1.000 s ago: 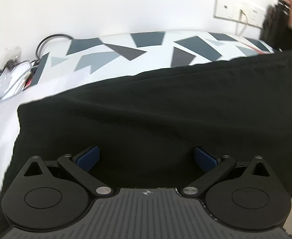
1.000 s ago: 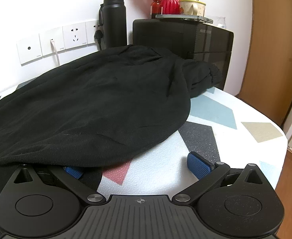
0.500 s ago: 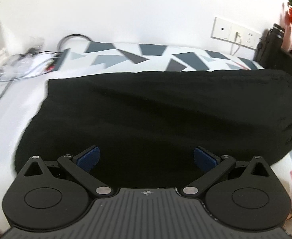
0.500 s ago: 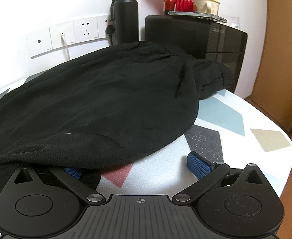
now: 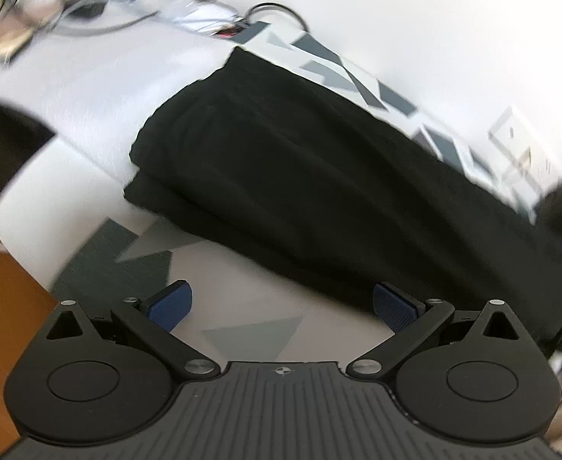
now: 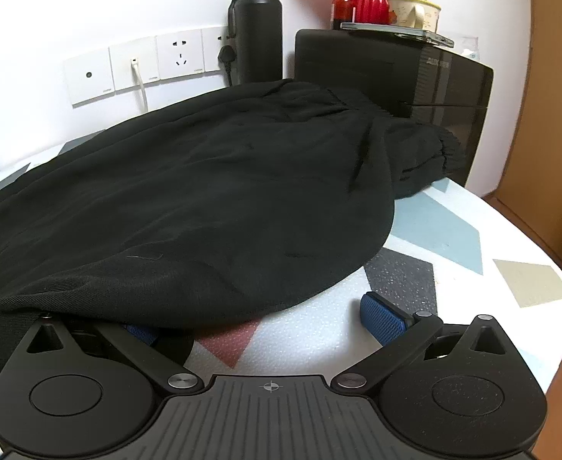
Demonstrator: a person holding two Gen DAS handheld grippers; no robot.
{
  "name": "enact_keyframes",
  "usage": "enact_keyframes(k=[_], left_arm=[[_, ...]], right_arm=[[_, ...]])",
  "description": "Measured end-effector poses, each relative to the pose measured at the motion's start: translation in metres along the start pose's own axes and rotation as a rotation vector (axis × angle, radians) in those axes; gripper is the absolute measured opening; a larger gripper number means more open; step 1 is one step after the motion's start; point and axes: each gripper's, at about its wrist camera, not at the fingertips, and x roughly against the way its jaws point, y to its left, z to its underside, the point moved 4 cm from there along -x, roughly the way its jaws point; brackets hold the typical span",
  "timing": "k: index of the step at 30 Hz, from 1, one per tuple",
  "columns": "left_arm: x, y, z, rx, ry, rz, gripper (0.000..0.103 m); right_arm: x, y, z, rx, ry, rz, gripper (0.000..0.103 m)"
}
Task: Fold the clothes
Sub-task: 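Roll the left tool and close it on the black trousers' edge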
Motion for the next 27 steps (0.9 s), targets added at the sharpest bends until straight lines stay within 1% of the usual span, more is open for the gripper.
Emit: enact_keyframes(k=[8, 11, 12, 15, 18, 23, 25, 27], left_arm=[[-0.017, 0.026, -0.019, 0.29, -0.075, 0.087, 0.103], [-0.021, 0.029, -0.023, 0.36, -0.092, 0.177, 0.102], [-0.022, 0.028, -0.024, 0.367, -0.093, 0.197, 0.102], [-0.023, 0.023, -0.022, 0.342, -0.091, 0.206, 0.102], [-0.021, 0.023, -0.019, 0.361, -0.088, 0.253, 0.102], [-0.017, 0.011, -0.007, 0.345, -0.013, 0.313, 0.101], [-0.017, 0.001, -0.001, 0.304, -0.008, 0.307, 0.102], [-0.02, -0.004, -0.002, 0.279, -0.033, 0.292, 0.103]], right_arm=[[-0.001, 0.0, -0.001, 0.012, 0.006, -0.013, 0.102], [-0.001, 0.0, -0.002, 0.012, 0.008, -0.013, 0.102], [-0.001, 0.0, -0.002, 0.012, 0.01, -0.013, 0.102], [0.0, 0.001, -0.002, 0.012, 0.009, -0.012, 0.102], [-0.001, 0.001, -0.002, 0.011, 0.009, -0.011, 0.102], [-0.001, 0.002, -0.002, 0.003, 0.005, -0.002, 0.102], [-0.001, 0.002, -0.002, 0.0, 0.005, 0.001, 0.102], [-0.001, 0.003, -0.002, -0.002, 0.005, 0.004, 0.102]])
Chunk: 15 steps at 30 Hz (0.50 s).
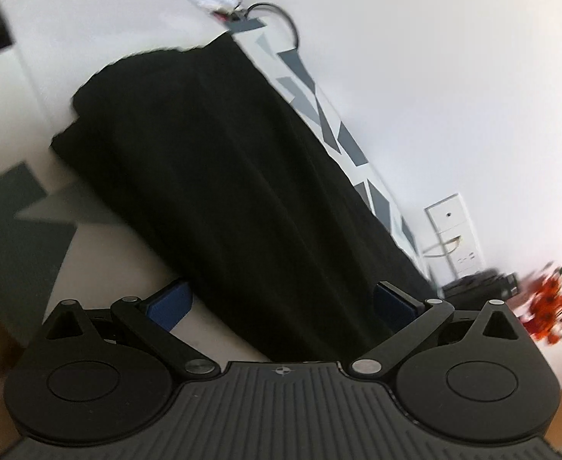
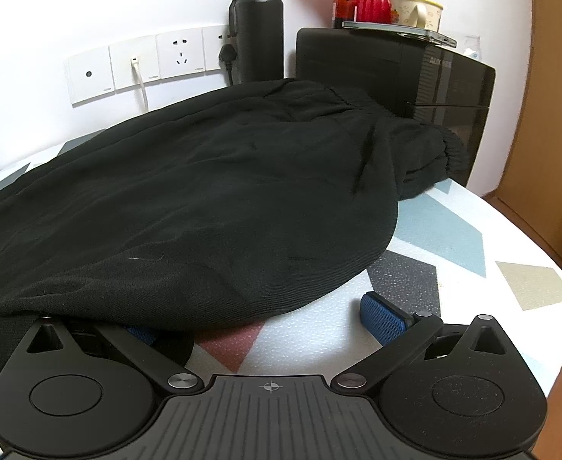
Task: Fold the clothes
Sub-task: 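Roll the left tool and close it on the black trousers' edge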
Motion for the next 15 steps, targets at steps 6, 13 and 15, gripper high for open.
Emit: enact_keyframes(k=[6, 13, 15], left_arm=[[-0.01, 0.003, -0.011, 0.07, -0.054, 0.009, 0.103], [-0.021, 0.008, -0.025, 0.175, -0.113, 0.029, 0.103], [-0.02, 0.012, -0.026, 0.225, -0.129, 0.048, 0.103]], right_arm=[[-0.001, 0.0, -0.002, 0.001, 0.001, 0.001, 0.102], [-0.002, -0.001, -0.001, 0.005, -0.002, -0.005, 0.102], [-0.002, -0.001, -0.001, 0.005, -0.003, -0.004, 0.102]])
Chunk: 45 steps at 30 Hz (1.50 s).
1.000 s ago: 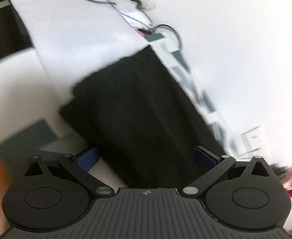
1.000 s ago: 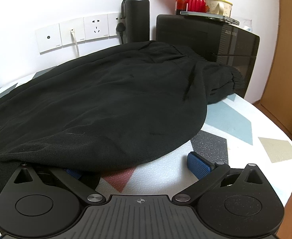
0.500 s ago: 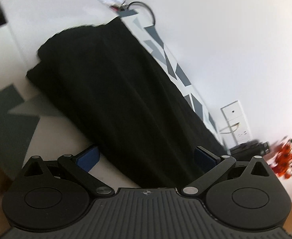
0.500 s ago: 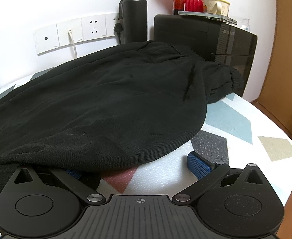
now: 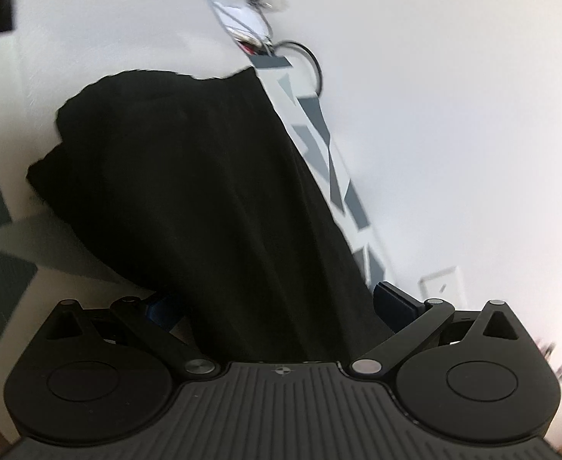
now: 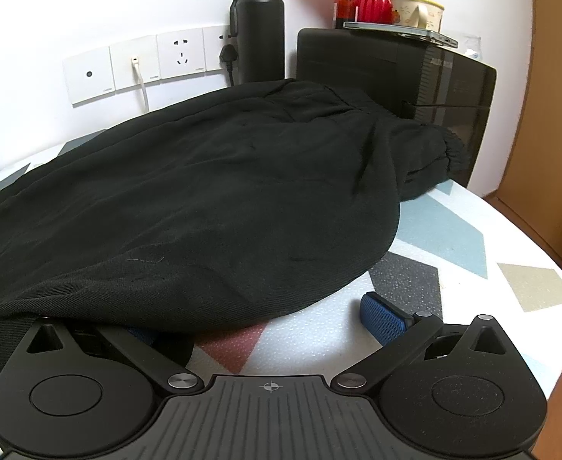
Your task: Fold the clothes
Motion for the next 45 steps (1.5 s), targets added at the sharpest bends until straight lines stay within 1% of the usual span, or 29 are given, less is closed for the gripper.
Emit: enact_keyframes(k=[1, 3, 4, 5, 6, 7, 8, 9, 10, 11, 12, 13, 16, 19, 23, 27, 29, 30, 33, 38, 39, 40, 42, 45], left_arm=[[-0.001, -0.002, 0.0, -0.009, 0.007, -0.007, 0.103], [-0.007, -0.011, 0.0, -0.085, 0.035, -0.042, 0.101], [-0.01, -0.016, 0.0, -0.123, 0.05, -0.06, 0.099], [-0.014, -0.019, 0.001, -0.16, 0.061, -0.079, 0.092], [-0.018, -0.022, 0.004, -0.195, 0.069, -0.1, 0.067], [-0.022, -0.024, 0.006, -0.219, 0.075, -0.118, 0.049], [-0.025, -0.023, 0.007, -0.22, 0.072, -0.127, 0.047], [-0.027, -0.021, 0.005, -0.203, 0.065, -0.124, 0.037], [-0.03, -0.018, 0.003, -0.184, 0.069, -0.124, 0.019], [-0.032, -0.017, -0.001, -0.171, 0.077, -0.128, 0.017], [-0.033, -0.017, -0.004, -0.169, 0.082, -0.125, 0.015], [-0.03, -0.021, -0.007, -0.19, 0.079, -0.112, 0.014], [-0.017, -0.041, -0.016, -0.288, 0.052, -0.062, 0.012], [0.001, -0.066, -0.035, -0.362, -0.009, 0.011, 0.011], [0.019, -0.089, -0.065, -0.42, -0.073, 0.048, 0.011], [0.035, -0.078, -0.098, -0.435, -0.125, -0.001, 0.01], [0.038, -0.064, -0.111, -0.435, -0.14, -0.051, 0.01], [0.038, -0.058, -0.114, -0.44, -0.137, -0.072, 0.01], [0.035, -0.046, -0.108, -0.487, -0.092, -0.113, 0.011], [0.029, -0.026, -0.099, -0.566, -0.017, -0.181, 0.011], [0.028, -0.022, -0.097, -0.581, -0.002, -0.195, 0.012], [0.027, -0.018, -0.095, -0.597, 0.014, -0.209, 0.012], [0.025, -0.01, -0.091, -0.628, 0.044, -0.236, 0.012], [0.021, -0.005, -0.089, -0.649, 0.075, -0.245, 0.012]], right_arm=[[0.0, 0.0, 0.0, 0.0, -0.001, 0.001, 0.102], [0.0, 0.001, 0.0, -0.001, -0.002, 0.002, 0.102], [0.0, 0.001, 0.0, -0.001, -0.003, 0.002, 0.102], [-0.001, 0.001, 0.0, -0.001, -0.004, 0.003, 0.102], [-0.001, 0.002, 0.0, -0.002, -0.005, 0.003, 0.102], [-0.001, 0.002, 0.0, -0.002, -0.006, 0.004, 0.102], [-0.001, 0.002, 0.0, -0.002, -0.007, 0.004, 0.102], [-0.001, 0.003, 0.0, -0.003, -0.007, 0.005, 0.102], [-0.001, 0.002, 0.0, 0.001, -0.006, 0.001, 0.102], [-0.002, 0.002, -0.002, 0.004, 0.0, -0.005, 0.102], [-0.002, 0.001, -0.003, 0.007, 0.006, -0.012, 0.102], [-0.003, 0.0, -0.004, 0.011, 0.016, -0.018, 0.102], [-0.004, -0.001, -0.01, 0.015, 0.062, -0.033, 0.102], [0.0, 0.006, -0.01, 0.037, 0.086, -0.077, 0.1], [0.014, 0.03, -0.001, 0.09, 0.108, -0.156, 0.1], [0.032, 0.062, 0.015, 0.144, 0.121, -0.236, 0.101], [0.04, 0.079, 0.023, 0.204, 0.115, -0.274, 0.101], [0.042, 0.084, 0.025, 0.217, 0.112, -0.272, 0.101], [0.05, 0.095, 0.031, 0.245, 0.104, -0.255, 0.101], [0.064, 0.082, 0.03, 0.166, 0.12, -0.202, 0.101], [0.068, 0.079, 0.03, 0.152, 0.118, -0.194, 0.101], [0.073, 0.077, 0.032, 0.139, 0.118, -0.19, 0.097], [0.083, 0.074, 0.036, 0.115, 0.117, -0.184, 0.094], [0.098, 0.074, 0.045, 0.096, 0.1, -0.158, 0.093]])
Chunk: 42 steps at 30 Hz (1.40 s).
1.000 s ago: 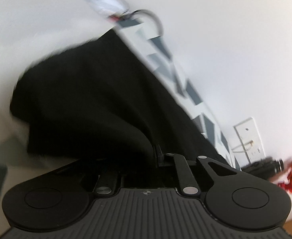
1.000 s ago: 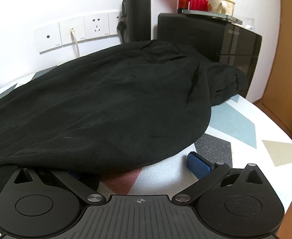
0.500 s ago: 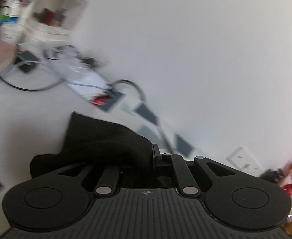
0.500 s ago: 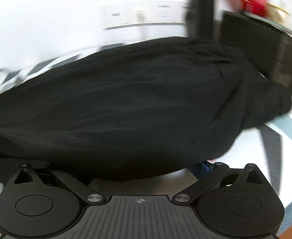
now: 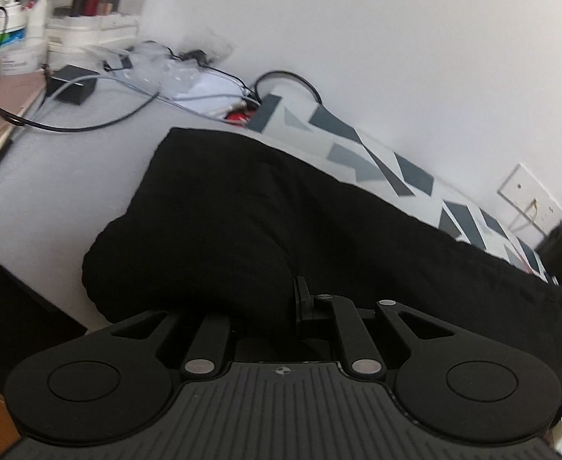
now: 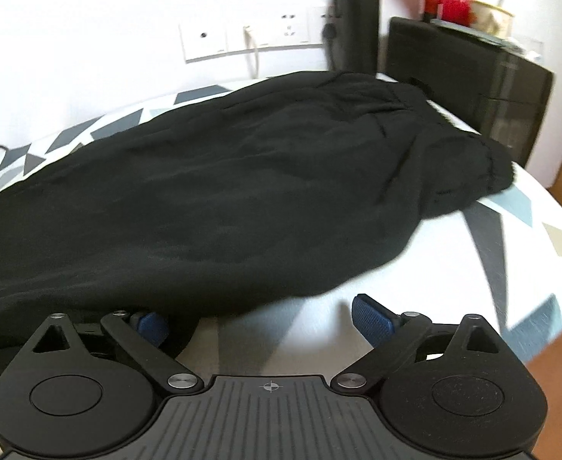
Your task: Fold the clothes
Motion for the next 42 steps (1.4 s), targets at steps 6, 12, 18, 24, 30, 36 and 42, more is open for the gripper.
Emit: enact_keyframes(k=[6, 12, 18, 24, 30, 36, 42], left_arm=[[-0.009, 0.002, 0.005, -0.038, 0.047, 0.012, 0.012], [-0.019, 0.005, 0.01, -0.077, 0.094, 0.024, 0.013], [-0.025, 0.009, 0.008, -0.077, 0.119, 0.036, 0.014], [-0.03, 0.013, 0.009, -0.06, 0.129, 0.041, 0.015], [-0.032, 0.013, 0.009, -0.04, 0.121, 0.021, 0.016], [-0.033, 0.005, 0.012, -0.067, 0.11, -0.031, 0.016], [-0.037, -0.003, 0.013, -0.106, 0.11, -0.09, 0.018]], right_arm=[[0.017, 0.016, 0.01, 0.021, -0.01, 0.008, 0.056], [0.011, 0.03, 0.003, -0.018, -0.019, 0.006, 0.041], [0.018, 0.029, -0.008, -0.071, -0.071, -0.045, 0.015], [0.034, 0.009, 0.007, -0.092, 0.0, -0.025, 0.007], [0.044, -0.076, -0.008, -0.33, -0.026, 0.06, 0.036], [0.019, -0.162, -0.051, -0.61, -0.133, 0.042, 0.058], [-0.05, -0.217, -0.068, -0.844, -0.097, -0.018, 0.063]])
